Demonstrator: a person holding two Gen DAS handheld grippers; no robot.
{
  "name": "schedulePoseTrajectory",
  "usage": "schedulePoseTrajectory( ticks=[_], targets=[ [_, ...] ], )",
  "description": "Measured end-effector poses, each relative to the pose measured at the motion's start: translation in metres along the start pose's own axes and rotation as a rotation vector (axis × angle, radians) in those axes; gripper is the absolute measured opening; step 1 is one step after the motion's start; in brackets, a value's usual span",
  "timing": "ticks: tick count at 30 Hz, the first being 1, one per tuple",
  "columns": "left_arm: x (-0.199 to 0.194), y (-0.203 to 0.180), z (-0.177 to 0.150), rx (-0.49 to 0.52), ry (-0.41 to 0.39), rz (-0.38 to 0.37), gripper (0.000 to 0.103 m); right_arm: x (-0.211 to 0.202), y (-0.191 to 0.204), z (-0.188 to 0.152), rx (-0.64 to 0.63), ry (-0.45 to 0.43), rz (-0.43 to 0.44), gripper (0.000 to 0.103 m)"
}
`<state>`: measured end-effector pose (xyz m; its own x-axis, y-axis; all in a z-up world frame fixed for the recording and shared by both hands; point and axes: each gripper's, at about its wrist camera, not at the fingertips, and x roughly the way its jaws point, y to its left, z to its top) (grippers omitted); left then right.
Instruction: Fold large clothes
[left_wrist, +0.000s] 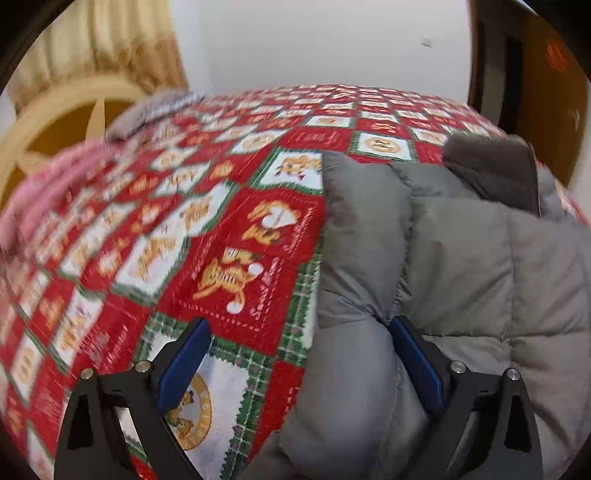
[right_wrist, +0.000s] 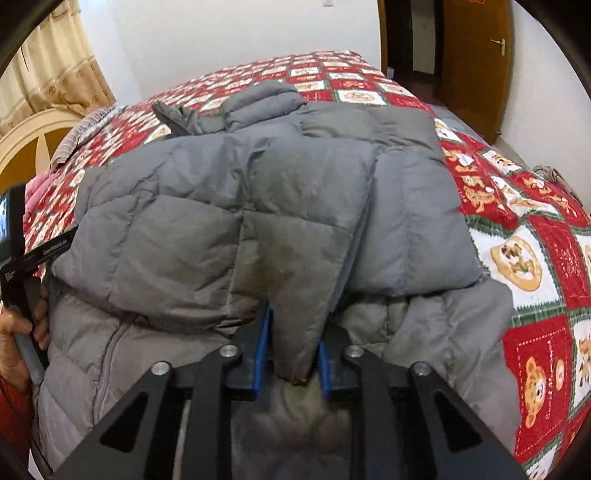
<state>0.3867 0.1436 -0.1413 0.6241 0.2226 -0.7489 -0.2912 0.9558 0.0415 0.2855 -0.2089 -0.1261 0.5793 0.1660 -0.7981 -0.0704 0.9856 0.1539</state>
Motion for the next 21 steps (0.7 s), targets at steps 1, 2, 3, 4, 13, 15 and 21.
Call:
schedulePoseTrajectory(
  ticks=[1, 2, 3, 4, 13, 15, 21],
  targets=[
    [0.000, 0.010, 0.000, -0.045, 0.005, -0.011, 0.098, -0.004, 0.000, 0.000, 0.001, -0.001, -0.001, 0.046],
    [-0.001, 0.015, -0.001, -0.067, 0.006, -0.008, 0.098, -0.009, -0.001, 0.002, 0.004, -0.005, 0.000, 0.052],
    [-0.004, 0.023, -0.001, -0.091, 0.007, 0.012, 0.098, -0.022, -0.004, 0.002, 0.015, -0.031, 0.017, 0.060],
    [-0.007, 0.028, -0.001, -0.099, 0.003, 0.031, 0.098, -0.033, -0.008, 0.002, 0.030, -0.066, 0.030, 0.064],
    [-0.075, 0.031, 0.027, -0.066, -0.146, -0.059, 0.098, -0.103, -0.008, 0.023, 0.089, -0.289, -0.007, 0.055],
    [-0.076, 0.009, 0.035, 0.001, -0.166, -0.034, 0.098, -0.088, 0.017, 0.031, 0.026, -0.261, -0.009, 0.053],
    [-0.026, -0.024, 0.025, 0.067, -0.054, 0.005, 0.098, -0.020, 0.053, 0.031, -0.092, -0.133, -0.057, 0.032]
  ],
)
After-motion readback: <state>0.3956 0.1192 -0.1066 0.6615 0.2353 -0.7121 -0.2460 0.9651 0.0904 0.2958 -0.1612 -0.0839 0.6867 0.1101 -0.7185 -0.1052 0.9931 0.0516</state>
